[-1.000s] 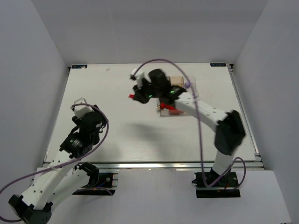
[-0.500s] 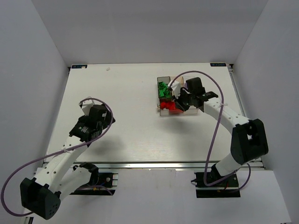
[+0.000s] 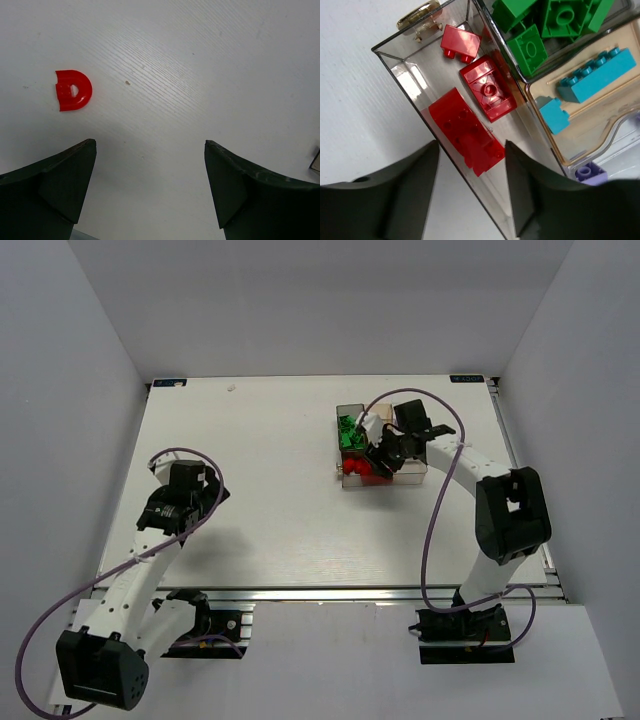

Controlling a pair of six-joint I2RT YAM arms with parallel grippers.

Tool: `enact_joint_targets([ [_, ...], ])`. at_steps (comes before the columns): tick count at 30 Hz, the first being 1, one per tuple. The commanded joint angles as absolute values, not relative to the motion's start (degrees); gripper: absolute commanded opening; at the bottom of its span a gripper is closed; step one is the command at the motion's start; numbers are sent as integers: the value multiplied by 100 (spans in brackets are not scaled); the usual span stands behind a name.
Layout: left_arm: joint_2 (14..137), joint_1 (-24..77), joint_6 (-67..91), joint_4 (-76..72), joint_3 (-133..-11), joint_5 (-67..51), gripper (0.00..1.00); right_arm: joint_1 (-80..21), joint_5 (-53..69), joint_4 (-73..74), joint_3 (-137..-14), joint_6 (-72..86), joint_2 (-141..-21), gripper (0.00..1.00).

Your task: Sort the legos into containers by color

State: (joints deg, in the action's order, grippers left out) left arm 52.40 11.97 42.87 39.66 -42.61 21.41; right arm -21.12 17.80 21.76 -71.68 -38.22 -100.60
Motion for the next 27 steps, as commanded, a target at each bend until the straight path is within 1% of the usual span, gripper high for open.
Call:
enact_joint_targets([
  [1,5300,819,4114,3999,-4228,1917,98,-1995,2083,2207,-7261,-3911,-9862,64],
  [3,5474,642,4078,3981,-4192,1820,98,-1934,2205,2110,-7181,-3824,-9643,69],
  [6,5668,326,4104,3938,-4192,1653,98,-1872,2486,2118,-7084,-3578,-9300,70],
  [10,5984,-35,4192,3824,-4122,1442,98,-1802,2926,1855,-6716,-3139,-8501,68],
  [13,6256,-298,4420,3797,-4069,1275,98,-1732,3269,1539,-6128,-2848,-7571,67],
  [17,6556,-597,4544,3709,-4008,1213,97,-1644,3708,1450,-5697,-2663,-6858,66],
  [23,7152,-922,4553,3525,-4122,1239,97,-1529,3964,1406,-5107,-2645,-6075,67],
  [27,7637,-1036,4395,3437,-4236,1169,95,-1424,3981,1389,-4773,-2698,-5871,67],
])
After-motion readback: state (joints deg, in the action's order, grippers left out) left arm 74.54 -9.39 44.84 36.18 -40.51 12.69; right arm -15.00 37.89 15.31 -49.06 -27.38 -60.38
